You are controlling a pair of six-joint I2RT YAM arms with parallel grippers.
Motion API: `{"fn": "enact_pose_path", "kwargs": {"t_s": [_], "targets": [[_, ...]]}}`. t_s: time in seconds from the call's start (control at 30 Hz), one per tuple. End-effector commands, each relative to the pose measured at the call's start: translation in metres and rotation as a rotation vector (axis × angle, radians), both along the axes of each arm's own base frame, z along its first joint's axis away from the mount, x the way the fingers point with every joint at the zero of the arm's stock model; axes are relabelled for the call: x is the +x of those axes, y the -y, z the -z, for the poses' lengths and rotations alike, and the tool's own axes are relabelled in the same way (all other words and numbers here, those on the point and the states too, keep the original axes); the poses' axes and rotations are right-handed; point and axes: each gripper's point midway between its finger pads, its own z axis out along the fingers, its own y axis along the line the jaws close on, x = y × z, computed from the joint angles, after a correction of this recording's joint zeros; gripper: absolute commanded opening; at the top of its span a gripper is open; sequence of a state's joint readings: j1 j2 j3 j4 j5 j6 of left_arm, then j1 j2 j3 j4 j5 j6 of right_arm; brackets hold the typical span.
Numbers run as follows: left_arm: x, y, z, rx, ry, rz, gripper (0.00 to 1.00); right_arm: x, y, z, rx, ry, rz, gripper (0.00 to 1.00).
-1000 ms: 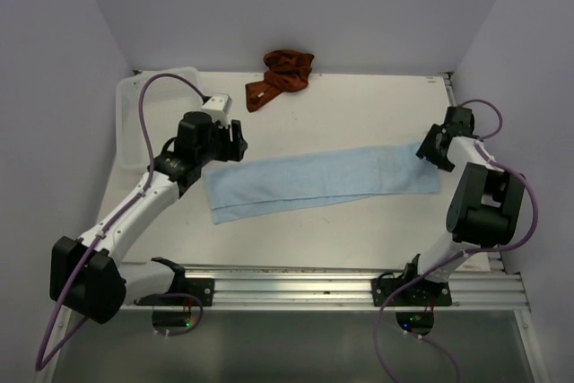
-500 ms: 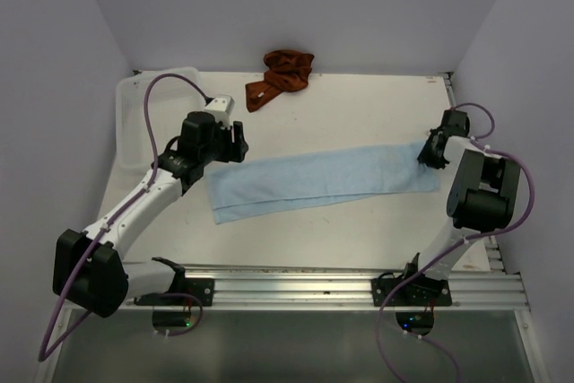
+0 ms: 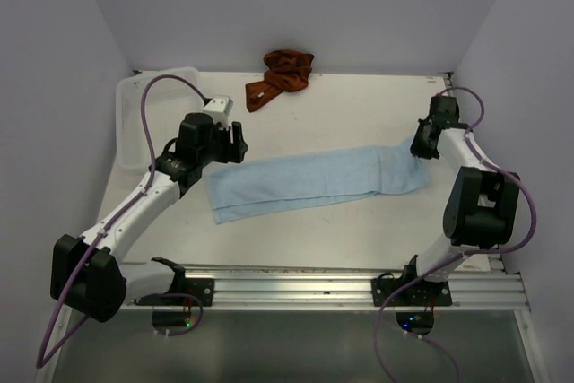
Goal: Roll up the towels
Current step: Fold the towel
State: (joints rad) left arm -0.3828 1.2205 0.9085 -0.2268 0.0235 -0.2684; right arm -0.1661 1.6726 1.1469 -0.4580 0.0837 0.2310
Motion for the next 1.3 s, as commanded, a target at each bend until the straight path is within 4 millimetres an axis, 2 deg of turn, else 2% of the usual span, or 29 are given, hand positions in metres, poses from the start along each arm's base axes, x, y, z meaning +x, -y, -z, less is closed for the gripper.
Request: {"fn": "enact_pose_path", "kwargs": {"t_s": [0.0,0.07,0.13,0.2,0.23,0.3,0.33,0.4,0.53,0.63,0.93,0.97,1.03,1.27], "targets": [[-0.005,0.002,-0.014,-0.012,0.049,0.029,0.65,-0.008,-0.012,-0.033,-0.063,-0.017,-0.053,0.0],[-0.006,0.001,-0.017,-0.015,0.06,0.026,0.65,-0.009,-0.018,-0.043,-0.088,-0.028,-0.075,0.0],[-0.008,0.0,-0.02,-0.017,0.07,0.024,0.65,-0.005,-0.034,-0.055,-0.102,-0.018,-0.127,0.0],[-0.008,-0.001,-0.024,-0.018,0.081,0.02,0.66,-0.008,-0.058,-0.057,-0.093,-0.043,-0.191,0.0],[-0.008,-0.002,-0.026,-0.019,0.087,0.018,0.66,-0.005,-0.065,-0.066,-0.097,-0.035,-0.21,0.0],[-0.009,-0.002,-0.029,-0.021,0.098,0.017,0.66,-0.012,-0.082,-0.066,-0.109,-0.082,-0.259,0.0],[-0.011,-0.003,-0.031,-0.022,0.104,0.016,0.66,-0.009,-0.09,-0.074,-0.104,-0.072,-0.27,0.0],[-0.011,-0.006,-0.032,-0.018,0.111,0.006,0.67,-0.015,-0.108,-0.079,-0.096,-0.096,-0.316,0.0],[-0.013,-0.007,-0.038,-0.024,0.13,0.003,0.68,-0.015,-0.146,-0.102,-0.045,-0.053,-0.364,0.0],[-0.015,-0.008,-0.041,-0.026,0.141,0.002,0.68,-0.017,-0.176,-0.109,-0.017,-0.049,-0.424,0.0],[-0.019,-0.011,-0.049,-0.034,0.166,-0.002,0.69,-0.026,-0.257,-0.122,0.044,-0.035,-0.538,0.0],[-0.019,-0.011,-0.049,-0.034,0.166,-0.002,0.69,-0.03,-0.269,-0.119,0.047,-0.049,-0.564,0.0],[-0.019,-0.011,-0.051,-0.036,0.17,-0.002,0.7,-0.029,-0.284,-0.126,0.06,-0.035,-0.578,0.0],[-0.021,-0.017,-0.057,-0.034,0.195,-0.033,0.7,-0.035,-0.341,-0.126,0.093,-0.042,-0.643,0.0]]}}
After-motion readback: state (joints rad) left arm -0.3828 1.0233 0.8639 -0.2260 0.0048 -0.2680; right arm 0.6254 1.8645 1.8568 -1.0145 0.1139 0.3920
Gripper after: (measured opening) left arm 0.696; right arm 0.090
